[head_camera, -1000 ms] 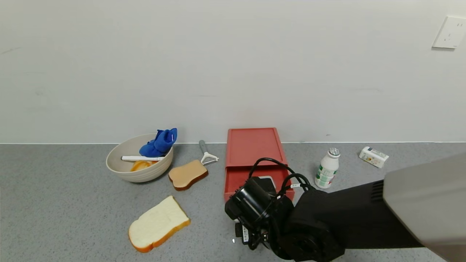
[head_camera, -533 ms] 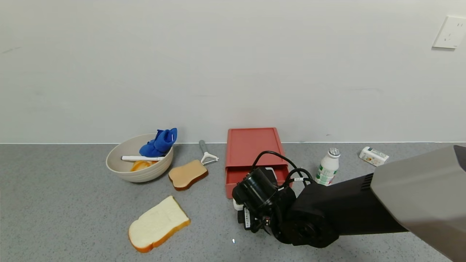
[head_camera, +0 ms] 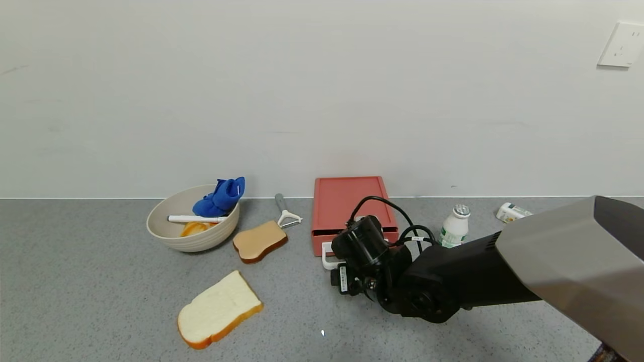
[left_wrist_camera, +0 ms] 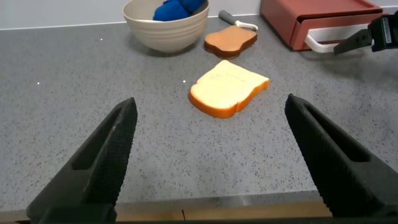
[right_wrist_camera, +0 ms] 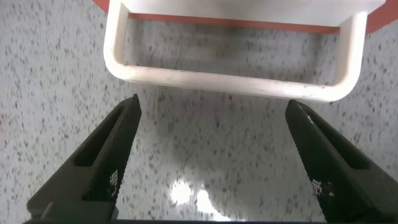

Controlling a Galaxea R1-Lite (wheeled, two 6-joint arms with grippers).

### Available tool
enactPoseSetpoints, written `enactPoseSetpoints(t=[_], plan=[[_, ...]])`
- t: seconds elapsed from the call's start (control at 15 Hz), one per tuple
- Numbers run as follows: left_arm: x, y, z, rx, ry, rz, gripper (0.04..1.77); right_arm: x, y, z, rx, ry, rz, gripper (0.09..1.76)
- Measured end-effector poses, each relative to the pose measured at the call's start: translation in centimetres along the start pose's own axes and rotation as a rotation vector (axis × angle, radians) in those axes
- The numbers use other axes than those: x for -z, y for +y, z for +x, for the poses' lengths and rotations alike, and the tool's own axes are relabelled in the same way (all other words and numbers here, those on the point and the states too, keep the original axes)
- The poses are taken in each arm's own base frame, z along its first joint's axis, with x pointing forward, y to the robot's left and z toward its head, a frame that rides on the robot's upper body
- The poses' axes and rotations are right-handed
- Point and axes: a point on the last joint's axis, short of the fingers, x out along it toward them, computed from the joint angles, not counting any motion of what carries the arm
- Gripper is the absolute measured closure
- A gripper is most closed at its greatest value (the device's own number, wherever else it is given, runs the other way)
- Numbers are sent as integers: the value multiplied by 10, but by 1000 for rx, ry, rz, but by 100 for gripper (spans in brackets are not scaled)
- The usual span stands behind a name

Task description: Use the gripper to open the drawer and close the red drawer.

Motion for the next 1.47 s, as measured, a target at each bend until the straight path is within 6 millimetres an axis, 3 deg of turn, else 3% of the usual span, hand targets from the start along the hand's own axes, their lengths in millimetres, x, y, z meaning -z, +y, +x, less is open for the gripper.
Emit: enactPoseSetpoints(t=[1.07, 1.27, 1.47], plan=[[0, 0, 0, 0, 0, 0, 9, -9, -3, 12, -33, -63, -41, 14], [0, 0, 0, 0, 0, 0, 9, -13, -2, -1, -56, -73, -78, 14], [0, 0, 0, 0, 0, 0, 9, -26, -6, -33, -120, -97, -120, 14]])
